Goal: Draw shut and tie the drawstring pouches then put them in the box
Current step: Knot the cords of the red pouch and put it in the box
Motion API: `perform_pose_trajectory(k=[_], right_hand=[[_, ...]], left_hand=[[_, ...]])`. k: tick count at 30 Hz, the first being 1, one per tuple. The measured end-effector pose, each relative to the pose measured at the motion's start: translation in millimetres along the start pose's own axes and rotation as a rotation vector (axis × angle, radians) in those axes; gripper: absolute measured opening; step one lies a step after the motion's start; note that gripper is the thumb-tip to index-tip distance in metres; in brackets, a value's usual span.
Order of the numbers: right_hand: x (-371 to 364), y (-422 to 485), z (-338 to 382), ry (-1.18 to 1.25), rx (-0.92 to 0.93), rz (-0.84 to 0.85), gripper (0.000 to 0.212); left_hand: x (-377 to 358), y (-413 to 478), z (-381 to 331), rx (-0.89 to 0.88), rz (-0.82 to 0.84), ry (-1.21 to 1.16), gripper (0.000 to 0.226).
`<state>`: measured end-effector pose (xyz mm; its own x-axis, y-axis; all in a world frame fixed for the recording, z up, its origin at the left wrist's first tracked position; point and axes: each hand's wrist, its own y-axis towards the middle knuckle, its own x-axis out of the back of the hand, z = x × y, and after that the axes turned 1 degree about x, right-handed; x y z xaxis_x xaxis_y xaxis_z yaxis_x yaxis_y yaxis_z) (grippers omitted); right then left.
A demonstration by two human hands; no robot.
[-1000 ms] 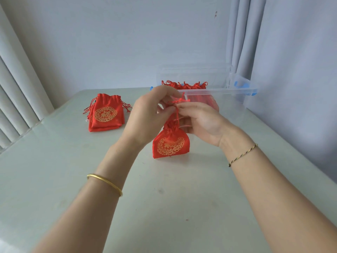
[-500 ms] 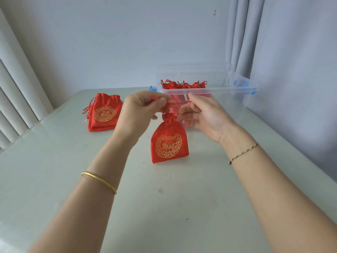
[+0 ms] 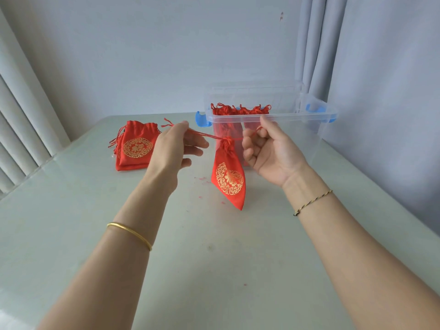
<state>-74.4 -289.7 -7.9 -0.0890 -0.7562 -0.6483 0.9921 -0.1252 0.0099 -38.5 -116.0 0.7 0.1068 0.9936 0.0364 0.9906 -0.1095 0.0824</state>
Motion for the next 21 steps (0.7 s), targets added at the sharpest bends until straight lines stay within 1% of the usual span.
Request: perform_pose_trajectory(k=[3,5,6,8,9,10,11,13,16,18,21], right_hand=[[3.9,3.1,-0.8,-0.143,0.014,-0.073,0.038],[7.3,4.8,-4.1,-0.250,-0.008,-0.140,0.038],[8.7,4.9,-6.1,-0.292,-0.023,-0.169,0.037],[10.5,4.4,-7.9,-0.342,-0.036,-0.197,0.037],[10.8,3.8,-7.2,-0.340,-0.037,-0.194,0.037],[10.7,3.3,-5.1,-0.319,-0.036,-0.183,0.037],[9.9,2.5,-2.4,-0.291,-0.031,-0.167,0.037],[6.4,0.7,3.8,-0.252,-0.003,-0.119,0.036],[-3.9,-2.2,8.2,-0.293,0.073,-0.028,0.035],[-10.5,-3.8,6.8,-0.378,0.134,-0.003,0.033],[-14.6,-5.1,1.4,-0.481,0.171,0.023,0.030]], left_hand=[[0.6,1.6,1.6,-0.044,-0.135,-0.003,0.043],[-2.6,2.3,2.1,-0.076,-0.158,-0.076,0.043],[-4.9,2.0,2.1,-0.079,-0.129,-0.152,0.045],[-8.6,0.3,1.2,-0.080,0.011,-0.361,0.046],[-9.9,-0.5,0.6,-0.086,0.099,-0.432,0.043],[-10.5,-1.5,-0.7,-0.097,0.166,-0.434,0.040],[-10.7,-2.7,-2.0,-0.116,0.209,-0.361,0.038],[-10.6,-5.6,-2.7,-0.154,0.281,-0.109,0.029],[-12.6,-10.5,-2.2,-0.165,0.396,0.200,0.013],[-15.1,-14.5,-2.9,-0.176,0.425,0.293,0.008],[-18.6,-16.9,-2.3,-0.201,0.399,0.358,0.014]])
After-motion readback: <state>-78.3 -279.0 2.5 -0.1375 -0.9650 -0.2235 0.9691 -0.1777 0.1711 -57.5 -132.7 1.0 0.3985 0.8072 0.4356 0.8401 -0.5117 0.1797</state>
